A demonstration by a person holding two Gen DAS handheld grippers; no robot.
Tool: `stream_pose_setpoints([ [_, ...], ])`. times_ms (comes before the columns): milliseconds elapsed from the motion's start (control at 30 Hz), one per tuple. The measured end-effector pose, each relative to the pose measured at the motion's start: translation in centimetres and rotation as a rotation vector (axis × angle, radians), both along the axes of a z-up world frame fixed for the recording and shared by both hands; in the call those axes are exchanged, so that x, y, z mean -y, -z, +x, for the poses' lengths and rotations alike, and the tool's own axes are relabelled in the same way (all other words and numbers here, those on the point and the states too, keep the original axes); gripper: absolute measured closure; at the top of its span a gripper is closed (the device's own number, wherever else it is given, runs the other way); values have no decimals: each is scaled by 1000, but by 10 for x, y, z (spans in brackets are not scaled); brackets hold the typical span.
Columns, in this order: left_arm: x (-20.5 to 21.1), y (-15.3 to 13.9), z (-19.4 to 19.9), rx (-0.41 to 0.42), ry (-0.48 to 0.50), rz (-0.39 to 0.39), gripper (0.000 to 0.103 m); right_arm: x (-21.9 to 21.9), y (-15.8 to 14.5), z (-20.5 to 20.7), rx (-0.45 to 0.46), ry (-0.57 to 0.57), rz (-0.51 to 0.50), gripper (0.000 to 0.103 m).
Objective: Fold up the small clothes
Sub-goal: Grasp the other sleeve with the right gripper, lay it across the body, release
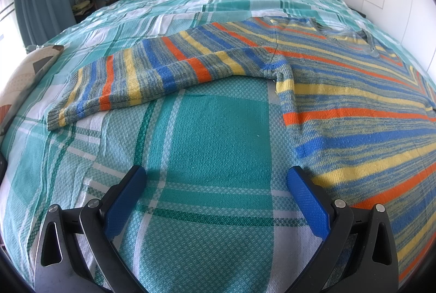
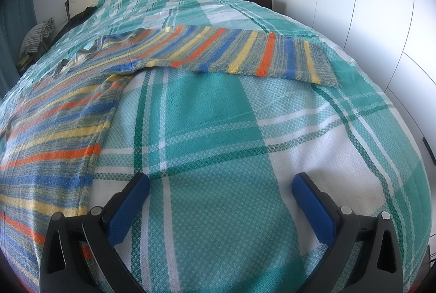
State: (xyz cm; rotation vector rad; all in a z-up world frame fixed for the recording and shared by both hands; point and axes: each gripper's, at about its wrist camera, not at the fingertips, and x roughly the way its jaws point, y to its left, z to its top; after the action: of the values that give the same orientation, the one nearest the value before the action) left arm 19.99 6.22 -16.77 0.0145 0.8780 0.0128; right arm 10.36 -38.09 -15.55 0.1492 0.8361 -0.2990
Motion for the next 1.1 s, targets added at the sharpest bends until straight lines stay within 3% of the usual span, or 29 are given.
stream_pose_setpoints([
  [300,1,0,0,2,5,-3,0,2,0,1,-16,2,6,0],
  [367,1,0,0,2,5,-3,0,7,-6,4,-36,2,46,0],
  [400,1,0,0,2,5,-3,0,13,-12,4,-16,6,95,0],
  [467,0,0,0,2,5,-3,0,47,-33,-1,126,20,305,1],
  [567,1,0,0,2,5,-4,0,112,-56,1,263,120,471,1],
  [733,0,0,0,3,5,-4,0,215,-37,35,189,261,679,8],
  [833,0,0,0,3,5,-3,0,238,-14,54,133,243,806,8],
  [933,1,0,0,2,5,-5,0,236,-10,71,128,181,869,9],
  [1000,1,0,0,2,5,-2,0,227,-7,86,73,128,895,29],
  [1033,1,0,0,2,5,-4,0,223,-5,93,25,127,867,68],
  [1067,0,0,1,-3,7,-5,0,220,-3,98,-55,162,797,96],
  [1100,0,0,1,-5,7,-8,0,216,-7,98,-77,201,762,97],
])
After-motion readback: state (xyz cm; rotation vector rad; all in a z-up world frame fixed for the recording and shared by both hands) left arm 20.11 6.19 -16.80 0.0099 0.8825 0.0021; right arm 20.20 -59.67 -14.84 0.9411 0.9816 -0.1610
